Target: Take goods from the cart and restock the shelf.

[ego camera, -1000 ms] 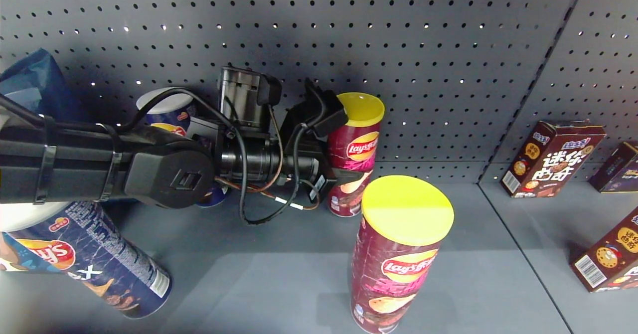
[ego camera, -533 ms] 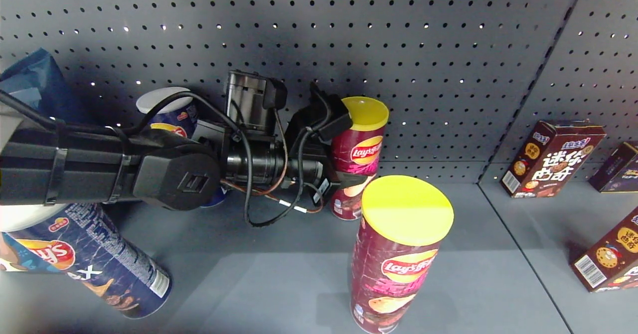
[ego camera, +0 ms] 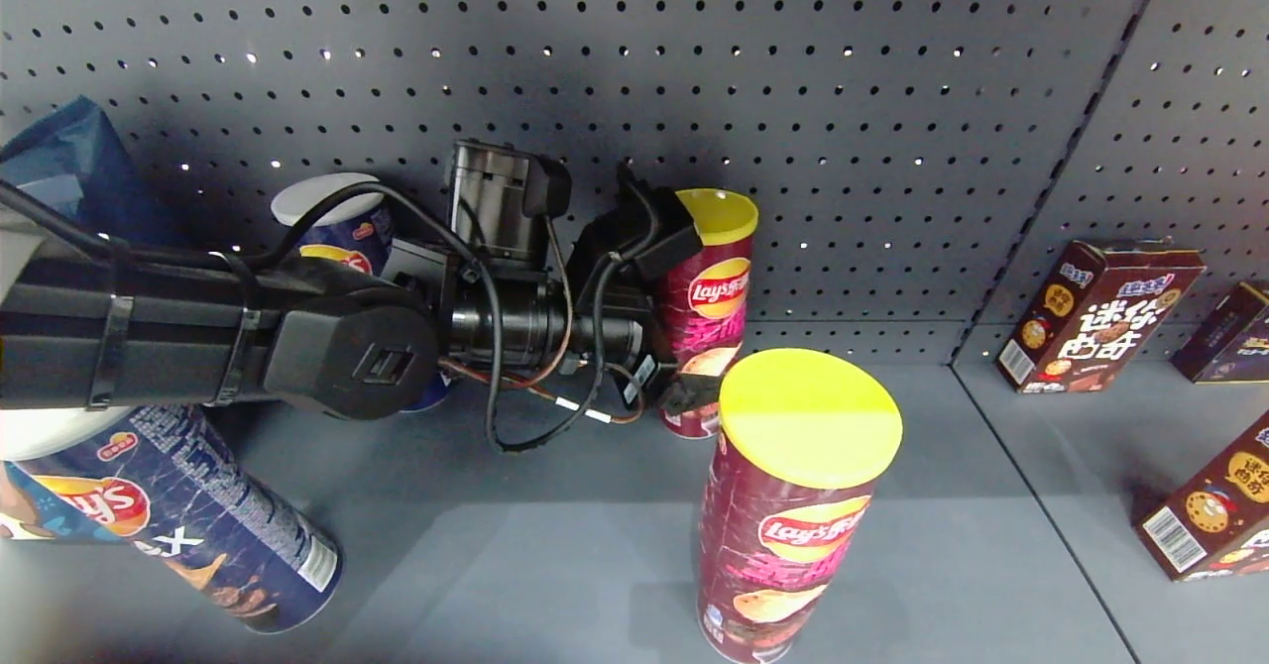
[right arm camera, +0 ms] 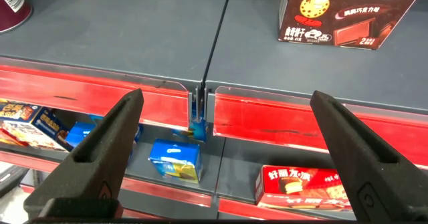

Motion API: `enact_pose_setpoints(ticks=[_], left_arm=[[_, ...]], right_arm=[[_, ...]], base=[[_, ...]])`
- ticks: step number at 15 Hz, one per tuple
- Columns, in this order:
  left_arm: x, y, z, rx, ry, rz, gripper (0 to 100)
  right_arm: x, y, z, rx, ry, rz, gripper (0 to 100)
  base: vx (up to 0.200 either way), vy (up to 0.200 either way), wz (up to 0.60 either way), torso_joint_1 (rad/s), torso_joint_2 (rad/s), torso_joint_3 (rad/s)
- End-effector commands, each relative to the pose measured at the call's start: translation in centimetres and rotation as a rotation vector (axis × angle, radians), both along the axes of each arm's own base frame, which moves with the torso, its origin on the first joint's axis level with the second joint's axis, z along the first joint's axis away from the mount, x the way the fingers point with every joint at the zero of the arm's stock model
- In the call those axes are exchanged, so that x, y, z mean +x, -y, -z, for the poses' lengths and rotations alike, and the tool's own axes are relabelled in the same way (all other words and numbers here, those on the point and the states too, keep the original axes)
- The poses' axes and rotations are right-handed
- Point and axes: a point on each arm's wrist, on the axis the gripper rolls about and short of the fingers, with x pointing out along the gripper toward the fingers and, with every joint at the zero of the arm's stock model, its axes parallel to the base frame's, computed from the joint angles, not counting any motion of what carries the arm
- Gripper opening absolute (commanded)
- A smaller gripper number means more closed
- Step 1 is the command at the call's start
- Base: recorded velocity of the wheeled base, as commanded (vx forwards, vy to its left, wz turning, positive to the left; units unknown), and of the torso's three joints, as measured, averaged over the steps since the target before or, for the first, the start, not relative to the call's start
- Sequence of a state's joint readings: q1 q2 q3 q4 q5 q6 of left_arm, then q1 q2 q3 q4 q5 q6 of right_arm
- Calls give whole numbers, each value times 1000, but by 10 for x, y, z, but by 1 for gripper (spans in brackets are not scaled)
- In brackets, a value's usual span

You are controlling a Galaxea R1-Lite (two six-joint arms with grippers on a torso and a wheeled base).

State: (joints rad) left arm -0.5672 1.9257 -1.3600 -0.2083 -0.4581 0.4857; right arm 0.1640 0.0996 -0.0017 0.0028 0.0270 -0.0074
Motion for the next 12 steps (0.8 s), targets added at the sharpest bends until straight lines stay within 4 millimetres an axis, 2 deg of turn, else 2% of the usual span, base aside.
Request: enact_pose_setpoints(ticks=[1,12], left_arm=[[-1,-2,-2,-1,3,-5,100],[-27,-22,-14,-6,12,-26,100]], right_arm=[[0,0,0,-1,-2,-1,100],[0,0,0,-1,-2,-1,100]], base=[[0,0,0,0,0,0],[0,0,0,0,0,0]])
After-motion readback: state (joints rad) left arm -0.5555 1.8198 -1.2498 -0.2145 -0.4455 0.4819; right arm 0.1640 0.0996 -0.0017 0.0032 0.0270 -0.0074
